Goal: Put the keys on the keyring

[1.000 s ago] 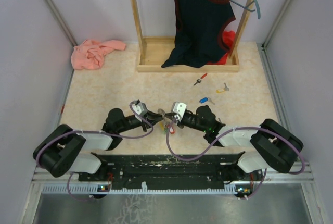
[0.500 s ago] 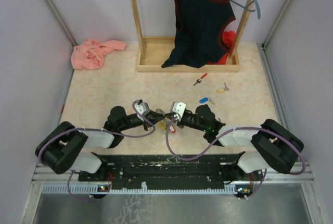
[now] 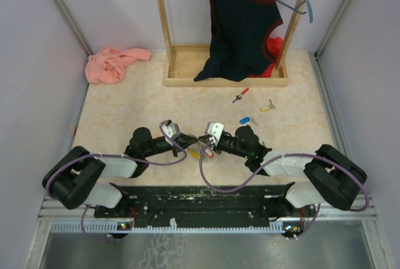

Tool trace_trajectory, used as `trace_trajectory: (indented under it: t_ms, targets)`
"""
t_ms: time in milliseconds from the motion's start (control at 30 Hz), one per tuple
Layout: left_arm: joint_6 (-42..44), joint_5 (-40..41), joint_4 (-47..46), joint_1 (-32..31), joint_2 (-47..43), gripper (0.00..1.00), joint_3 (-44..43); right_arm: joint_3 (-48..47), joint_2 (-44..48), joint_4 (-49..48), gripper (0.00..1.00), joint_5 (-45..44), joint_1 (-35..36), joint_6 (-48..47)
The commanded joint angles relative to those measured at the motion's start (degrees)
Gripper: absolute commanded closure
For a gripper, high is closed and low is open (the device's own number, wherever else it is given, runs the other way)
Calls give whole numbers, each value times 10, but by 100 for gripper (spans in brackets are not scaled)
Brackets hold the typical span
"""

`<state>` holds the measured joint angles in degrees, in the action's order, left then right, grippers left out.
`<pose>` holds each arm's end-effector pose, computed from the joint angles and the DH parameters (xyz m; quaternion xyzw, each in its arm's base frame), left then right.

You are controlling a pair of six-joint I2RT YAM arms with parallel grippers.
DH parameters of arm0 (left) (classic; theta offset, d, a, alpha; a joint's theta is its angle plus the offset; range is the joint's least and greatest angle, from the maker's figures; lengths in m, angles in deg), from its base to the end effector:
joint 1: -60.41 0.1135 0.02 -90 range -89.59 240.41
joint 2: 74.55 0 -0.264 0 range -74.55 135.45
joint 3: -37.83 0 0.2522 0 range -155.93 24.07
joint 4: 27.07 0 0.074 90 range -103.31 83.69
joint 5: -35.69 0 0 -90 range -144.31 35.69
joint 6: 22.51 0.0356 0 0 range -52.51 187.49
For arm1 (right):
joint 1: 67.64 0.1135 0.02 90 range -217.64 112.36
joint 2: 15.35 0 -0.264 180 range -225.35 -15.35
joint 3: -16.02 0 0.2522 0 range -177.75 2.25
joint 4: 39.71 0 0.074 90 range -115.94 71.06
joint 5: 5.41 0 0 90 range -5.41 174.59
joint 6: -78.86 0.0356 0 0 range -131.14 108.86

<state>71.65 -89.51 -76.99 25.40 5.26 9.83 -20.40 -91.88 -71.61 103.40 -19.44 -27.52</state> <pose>0.1785 -0.1501 0.1717 0.4277 0.5749 -0.3858 0.5811 0.1634 0.2000 0.1924 -0.4888 0.5733 0.2958 0.5873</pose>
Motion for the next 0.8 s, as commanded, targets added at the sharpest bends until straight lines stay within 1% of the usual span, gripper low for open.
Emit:
trace_trajectory:
  t_ms: [0,133,233,400,500,767]
  targets:
    - [14,29,30,4,-9,99,-3,-27,35,-55,100,9,0,10]
    - [24,29,45,4,-28,99,-2,-26,47,-49,100,2,1,17]
    - [37,35,60,4,-40,99,-1,-31,67,-9,90,-1,1,19]
    - [74,34,93,4,-58,99,-3,-44,126,97,78,-31,1,37]
    - [95,22,108,4,-68,99,-6,-60,158,178,72,-53,1,57]
    - [126,-12,128,4,-94,99,-4,-111,183,383,63,-122,-7,107]
